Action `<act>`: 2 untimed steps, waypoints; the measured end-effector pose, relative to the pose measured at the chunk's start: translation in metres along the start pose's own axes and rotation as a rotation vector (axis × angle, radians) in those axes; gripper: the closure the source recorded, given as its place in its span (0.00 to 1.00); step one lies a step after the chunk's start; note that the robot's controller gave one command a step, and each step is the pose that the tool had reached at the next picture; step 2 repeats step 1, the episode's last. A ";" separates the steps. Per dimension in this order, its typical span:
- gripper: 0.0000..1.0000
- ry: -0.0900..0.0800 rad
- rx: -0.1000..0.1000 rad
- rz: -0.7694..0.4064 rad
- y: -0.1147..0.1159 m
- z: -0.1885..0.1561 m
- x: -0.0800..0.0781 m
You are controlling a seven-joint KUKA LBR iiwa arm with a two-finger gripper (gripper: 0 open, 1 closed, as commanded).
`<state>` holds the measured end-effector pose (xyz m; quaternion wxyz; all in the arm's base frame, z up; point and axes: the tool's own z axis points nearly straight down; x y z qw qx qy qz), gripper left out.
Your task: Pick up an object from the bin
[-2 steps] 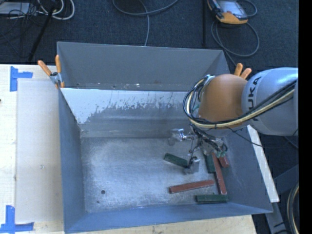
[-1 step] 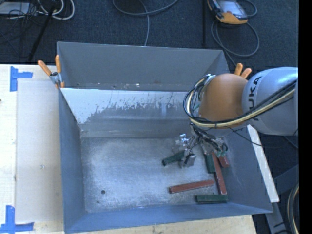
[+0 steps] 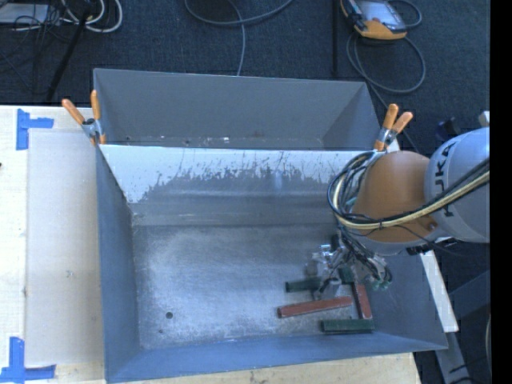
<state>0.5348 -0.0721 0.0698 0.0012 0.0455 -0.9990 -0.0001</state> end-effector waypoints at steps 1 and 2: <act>1.00 -0.013 0.002 -0.057 0.016 -0.136 -0.039; 1.00 -0.013 0.002 -0.057 0.016 -0.136 -0.039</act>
Offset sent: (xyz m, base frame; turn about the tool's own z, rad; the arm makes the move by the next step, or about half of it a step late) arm 0.0344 0.0195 0.1315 -0.0586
